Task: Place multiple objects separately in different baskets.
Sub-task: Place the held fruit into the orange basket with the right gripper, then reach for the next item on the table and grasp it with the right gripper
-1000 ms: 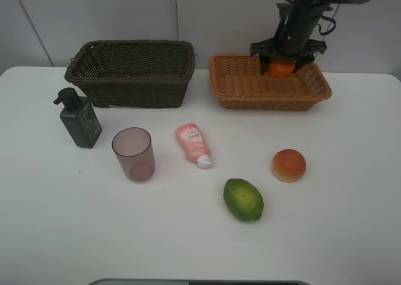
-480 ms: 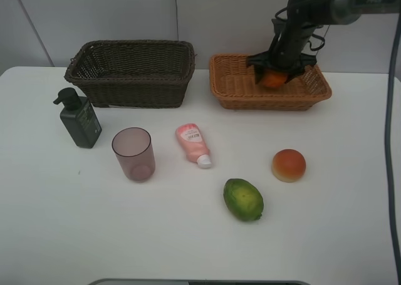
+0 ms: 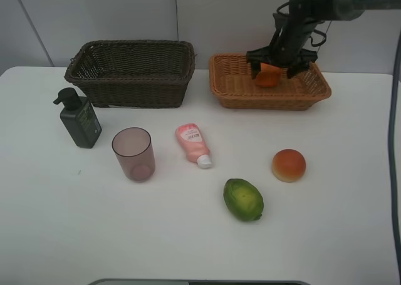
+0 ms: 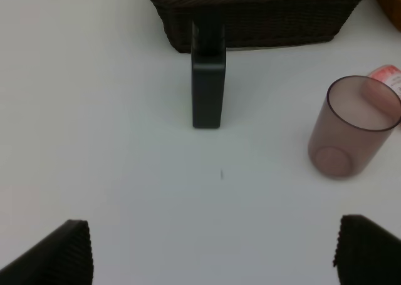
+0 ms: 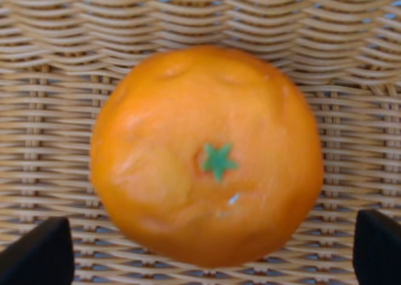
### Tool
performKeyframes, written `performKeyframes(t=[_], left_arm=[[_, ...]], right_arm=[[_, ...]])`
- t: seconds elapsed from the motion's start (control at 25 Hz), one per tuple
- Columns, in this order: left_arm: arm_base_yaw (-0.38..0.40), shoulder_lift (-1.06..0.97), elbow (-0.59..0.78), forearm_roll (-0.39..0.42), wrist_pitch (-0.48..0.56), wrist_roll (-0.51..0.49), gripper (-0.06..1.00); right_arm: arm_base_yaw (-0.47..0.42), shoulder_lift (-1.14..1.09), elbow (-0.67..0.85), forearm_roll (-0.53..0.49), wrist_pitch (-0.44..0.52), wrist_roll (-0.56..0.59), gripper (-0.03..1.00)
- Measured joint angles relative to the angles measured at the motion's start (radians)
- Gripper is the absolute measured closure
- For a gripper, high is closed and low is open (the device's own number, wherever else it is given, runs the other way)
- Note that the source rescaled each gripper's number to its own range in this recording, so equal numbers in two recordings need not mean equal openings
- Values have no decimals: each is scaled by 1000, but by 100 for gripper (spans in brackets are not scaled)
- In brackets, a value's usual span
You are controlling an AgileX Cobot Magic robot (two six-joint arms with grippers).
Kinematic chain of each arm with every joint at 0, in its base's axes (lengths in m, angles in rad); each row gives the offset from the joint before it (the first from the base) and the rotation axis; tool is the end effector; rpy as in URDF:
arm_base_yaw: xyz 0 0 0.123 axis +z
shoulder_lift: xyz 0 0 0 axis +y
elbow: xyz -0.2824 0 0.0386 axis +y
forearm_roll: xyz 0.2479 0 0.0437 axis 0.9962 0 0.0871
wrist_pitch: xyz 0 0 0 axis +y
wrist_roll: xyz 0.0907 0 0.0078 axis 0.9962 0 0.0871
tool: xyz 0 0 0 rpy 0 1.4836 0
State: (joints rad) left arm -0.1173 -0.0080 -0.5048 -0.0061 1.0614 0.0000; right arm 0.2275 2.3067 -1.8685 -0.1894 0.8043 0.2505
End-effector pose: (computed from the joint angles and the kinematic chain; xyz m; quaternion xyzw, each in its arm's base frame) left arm -0.0067 0.0003 0.2784 0.0500 0.8486 -0.0339 0.5256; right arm 0.4882 0.1003 0.1586 -0.0389 0.9746 -0.0293 0.2185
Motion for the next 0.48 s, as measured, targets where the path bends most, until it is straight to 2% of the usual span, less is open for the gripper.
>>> performKeyframes(t=[0.12, 0.32, 0.48], left_arm=[[0, 0, 0, 0, 0, 0, -5], [0, 0, 0, 0, 0, 0, -5], [0, 0, 0, 0, 0, 0, -5]], right_arm=[[0, -41, 0, 7, 36, 0, -3], [18, -133, 9, 21, 149, 0, -3], [59, -229, 132, 26, 161, 0, -3]])
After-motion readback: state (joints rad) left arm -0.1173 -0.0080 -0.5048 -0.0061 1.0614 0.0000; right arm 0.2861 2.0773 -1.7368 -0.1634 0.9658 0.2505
